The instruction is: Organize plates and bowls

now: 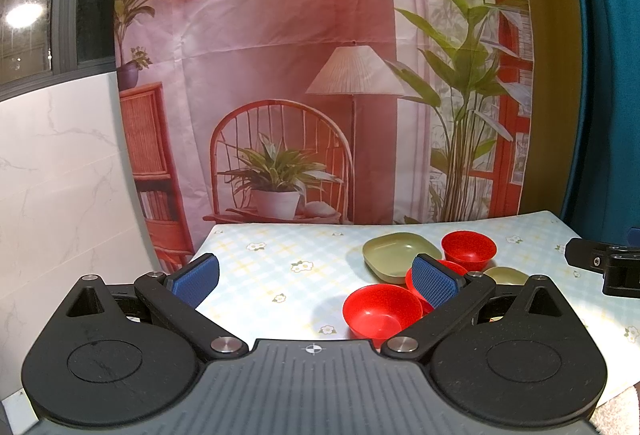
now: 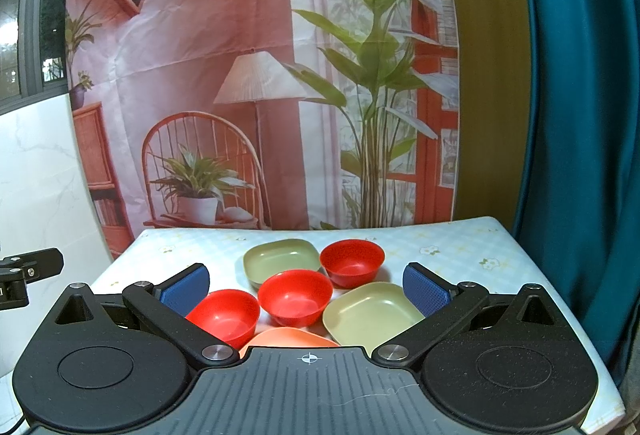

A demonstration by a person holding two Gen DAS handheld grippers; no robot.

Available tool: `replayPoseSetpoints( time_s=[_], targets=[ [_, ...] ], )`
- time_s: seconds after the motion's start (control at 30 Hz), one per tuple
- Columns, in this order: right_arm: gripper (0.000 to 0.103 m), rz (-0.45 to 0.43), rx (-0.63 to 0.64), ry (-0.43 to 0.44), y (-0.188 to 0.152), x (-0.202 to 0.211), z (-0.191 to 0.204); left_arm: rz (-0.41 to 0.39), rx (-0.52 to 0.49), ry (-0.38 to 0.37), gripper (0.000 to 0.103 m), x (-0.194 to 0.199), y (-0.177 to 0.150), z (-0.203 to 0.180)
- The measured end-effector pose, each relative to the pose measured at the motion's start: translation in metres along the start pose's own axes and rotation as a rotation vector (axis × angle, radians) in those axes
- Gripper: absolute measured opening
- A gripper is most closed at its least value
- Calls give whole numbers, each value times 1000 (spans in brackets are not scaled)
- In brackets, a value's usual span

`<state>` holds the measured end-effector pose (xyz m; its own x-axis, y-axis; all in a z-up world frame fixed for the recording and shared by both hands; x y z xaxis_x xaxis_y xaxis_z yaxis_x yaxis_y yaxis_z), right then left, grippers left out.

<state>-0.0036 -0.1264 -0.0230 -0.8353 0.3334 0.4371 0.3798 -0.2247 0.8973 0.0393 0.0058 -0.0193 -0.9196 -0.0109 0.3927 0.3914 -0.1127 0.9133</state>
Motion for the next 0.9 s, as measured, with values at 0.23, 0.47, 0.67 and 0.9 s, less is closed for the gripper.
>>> replayPoseSetpoints(
  time_s=[0.23,0.47,0.67,0.9],
  targets=[
    [103,1,-2,0,0,0,1,0,0,0,103,0,0,0],
    [103,3,-3,0,0,-1,-2,9,6,-3,103,-2,-3,2],
    [103,8,-6,2,-1,-3,-5,23,11,-2,103,-5,-2,1],
    [103,-77,-62,25,11,-8,-15,19,30,68,103,-25,6,13]
  ],
)
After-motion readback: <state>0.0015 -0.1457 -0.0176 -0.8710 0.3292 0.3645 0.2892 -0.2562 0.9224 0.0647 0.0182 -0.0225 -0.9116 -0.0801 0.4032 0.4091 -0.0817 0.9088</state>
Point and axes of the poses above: each gripper's, at about its wrist camera, not at the fingertips, and x roughly against the way its jaws point, z to its left, y to its top, the point moved 4 cm from there along -x, roughly the way its jaws point, and after that the axes turned 1 degree about z, right-handed, at the moved point
